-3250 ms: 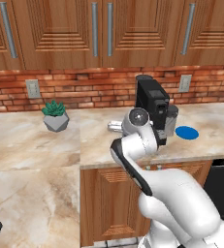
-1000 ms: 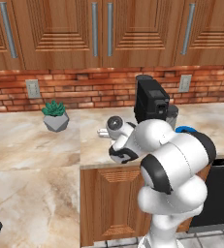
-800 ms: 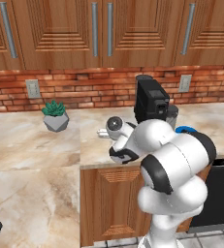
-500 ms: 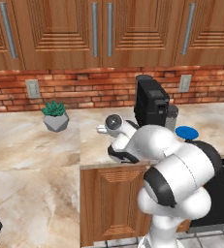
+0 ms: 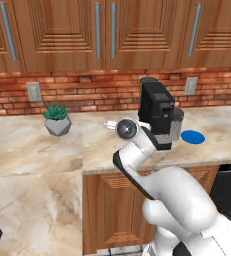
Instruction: Take a sugar cube from the saucer and place it inside the coffee. Then, grab milk from the fridge and place it next to the coffee on the counter to sweeten the coffee.
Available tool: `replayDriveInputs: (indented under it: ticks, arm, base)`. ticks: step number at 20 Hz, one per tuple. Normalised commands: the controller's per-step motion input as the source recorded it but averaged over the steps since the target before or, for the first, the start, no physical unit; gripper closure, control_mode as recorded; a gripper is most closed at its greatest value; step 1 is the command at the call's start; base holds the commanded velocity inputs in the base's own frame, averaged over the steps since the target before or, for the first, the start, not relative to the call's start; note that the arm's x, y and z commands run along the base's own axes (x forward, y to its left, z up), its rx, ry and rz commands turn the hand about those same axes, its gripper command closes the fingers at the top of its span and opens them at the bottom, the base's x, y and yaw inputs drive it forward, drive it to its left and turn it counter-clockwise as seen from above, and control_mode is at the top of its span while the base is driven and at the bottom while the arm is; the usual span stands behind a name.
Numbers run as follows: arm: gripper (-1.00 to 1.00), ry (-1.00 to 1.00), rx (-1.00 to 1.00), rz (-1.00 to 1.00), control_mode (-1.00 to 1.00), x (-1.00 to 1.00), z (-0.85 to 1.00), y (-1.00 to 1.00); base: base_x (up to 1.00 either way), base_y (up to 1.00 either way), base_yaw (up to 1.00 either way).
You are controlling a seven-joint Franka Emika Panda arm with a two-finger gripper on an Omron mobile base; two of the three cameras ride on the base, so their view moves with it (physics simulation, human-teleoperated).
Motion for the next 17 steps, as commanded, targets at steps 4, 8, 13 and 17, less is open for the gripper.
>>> replayDriveInputs:
  ticks: [4,8,13,17]
  arm:
    - [-1.00,-0.36,0.17,0.00,-1.00,-1.00,0.49,-0.78]
    - [-1.00,-0.32,0.21,0.00,-1.00,-1.00,0.37,-0.83]
    - [-1.00,-0.20,0.20,0.00,-1.00,-1.00,0.29,-0.88]
    - [-1.00,-0.16,0.22,-0.03,-1.00,-1.00,0.39,-0.89]
  base:
    - [0.00,0.00,0.00]
    - [0.00,0.00,0.00]
    - [0.00,0.00,0.00]
    - [0.00,0.00,0.00]
